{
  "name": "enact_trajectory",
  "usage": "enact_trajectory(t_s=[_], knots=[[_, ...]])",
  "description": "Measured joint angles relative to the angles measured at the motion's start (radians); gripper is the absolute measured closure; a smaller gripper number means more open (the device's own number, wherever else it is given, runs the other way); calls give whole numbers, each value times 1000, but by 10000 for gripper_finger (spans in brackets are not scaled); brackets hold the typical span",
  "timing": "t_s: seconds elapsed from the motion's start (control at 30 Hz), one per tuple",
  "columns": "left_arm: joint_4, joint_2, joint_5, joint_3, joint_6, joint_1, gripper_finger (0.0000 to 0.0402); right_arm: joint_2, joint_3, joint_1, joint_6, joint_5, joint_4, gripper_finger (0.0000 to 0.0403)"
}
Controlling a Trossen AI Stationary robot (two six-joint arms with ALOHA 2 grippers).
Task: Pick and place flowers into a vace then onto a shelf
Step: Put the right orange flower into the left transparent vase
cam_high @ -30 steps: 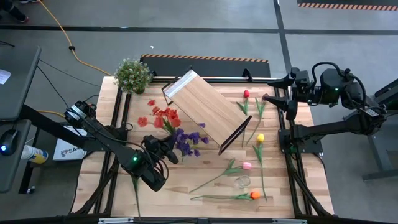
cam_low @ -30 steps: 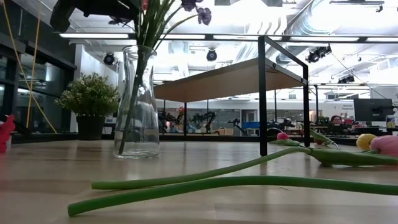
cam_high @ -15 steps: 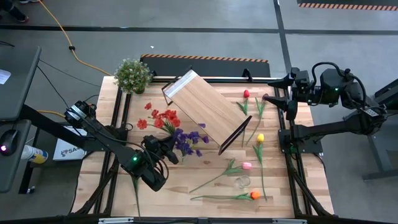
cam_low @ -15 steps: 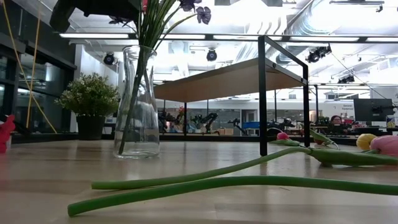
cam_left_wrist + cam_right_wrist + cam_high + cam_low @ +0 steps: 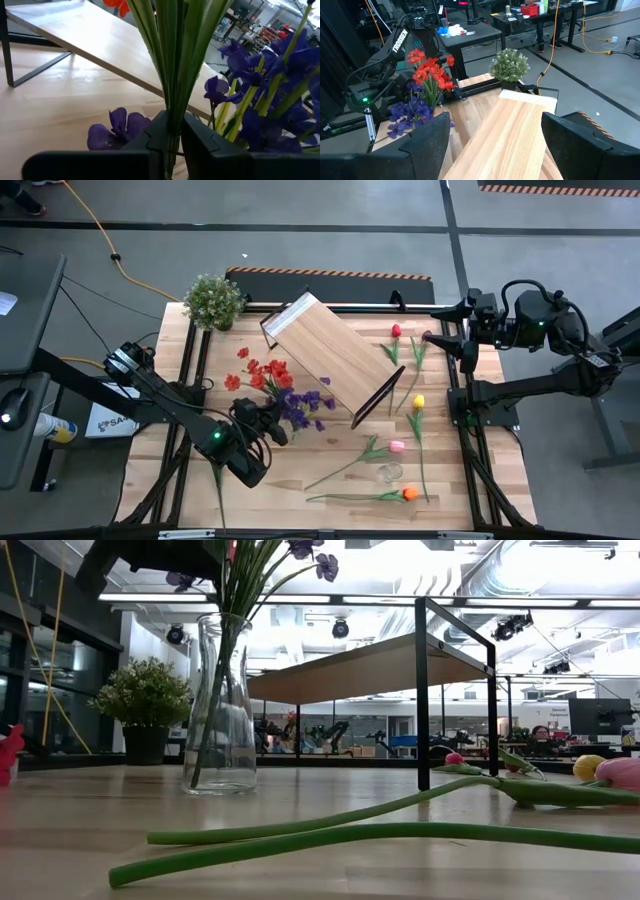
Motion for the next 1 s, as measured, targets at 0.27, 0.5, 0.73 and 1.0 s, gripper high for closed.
enact_trajectory(t_s=[0.27, 0.5, 0.73, 1.0], knots=[[12, 0, 24, 0, 0, 0, 312, 0, 0, 0, 0, 0, 0, 100], [19, 0, 70, 0, 0, 0, 287, 0, 0, 0, 0, 0, 0, 100], [20, 0, 72, 0, 0, 0, 245, 0, 0, 0, 0, 0, 0, 100], [22, -1, 152, 0, 28, 0, 200, 0, 0, 0, 0, 0, 0, 100]])
